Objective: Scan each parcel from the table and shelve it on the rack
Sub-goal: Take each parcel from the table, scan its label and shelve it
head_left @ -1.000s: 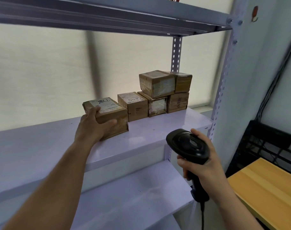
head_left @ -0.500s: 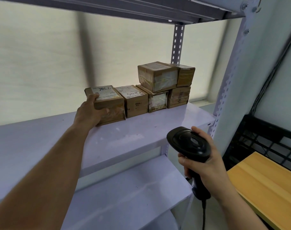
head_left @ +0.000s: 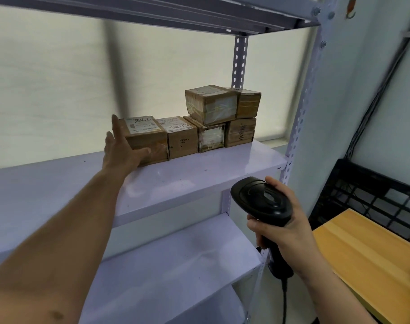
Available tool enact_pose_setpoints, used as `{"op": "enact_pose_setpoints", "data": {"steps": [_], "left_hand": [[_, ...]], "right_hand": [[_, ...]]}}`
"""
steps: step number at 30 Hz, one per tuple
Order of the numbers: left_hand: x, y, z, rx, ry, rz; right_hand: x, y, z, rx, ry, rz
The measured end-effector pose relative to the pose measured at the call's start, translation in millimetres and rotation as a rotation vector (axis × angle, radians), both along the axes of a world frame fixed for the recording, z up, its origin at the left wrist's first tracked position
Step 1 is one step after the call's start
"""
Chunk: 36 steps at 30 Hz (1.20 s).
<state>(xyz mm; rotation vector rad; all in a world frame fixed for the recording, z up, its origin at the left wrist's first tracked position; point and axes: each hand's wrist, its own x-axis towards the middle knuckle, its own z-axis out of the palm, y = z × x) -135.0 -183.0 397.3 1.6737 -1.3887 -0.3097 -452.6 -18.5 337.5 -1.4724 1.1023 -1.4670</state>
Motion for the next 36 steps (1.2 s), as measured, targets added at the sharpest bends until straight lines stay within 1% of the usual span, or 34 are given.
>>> {"op": "enact_pose_setpoints", "data": {"steps": [2,4,6,8,11,15,24,29,36], "left_hand": [[-16,15,1,-0.054,-0.056,0.064],[-37,31,0,-0.155,-0.135,0.106],[-66,48,-3,-0.271,-0.207,0.104],[-100,67,-10,-0.349,-0.236,0.035],[-157,97,-29,-0.400,-0.261,-0.118],[-232,132,-62,-0.333,-0.255,-0.274],[-376,209,-113,-0.126,-0.133,-0.496],[-449,241,-129,-0.053,-0.160,-0.641],[-530,272,-138,0.004,-0.206,-0.814]], "right_hand": [[-13,10,1,-0.007,-0.013,-0.006],[-27,20,2,-0.021,-0.018,-0.018],[-43,31,2,-0.030,-0.026,-0.031],[-59,43,0,-0.033,-0.035,-0.045],[-89,62,-5,-0.040,-0.054,-0.069],[-131,91,-11,-0.027,-0.053,-0.117],[-238,164,-36,-0.012,0.007,-0.258],[-295,204,-46,0.001,-0.002,-0.338],[-356,249,-62,-0.005,0.002,-0.502]]}}
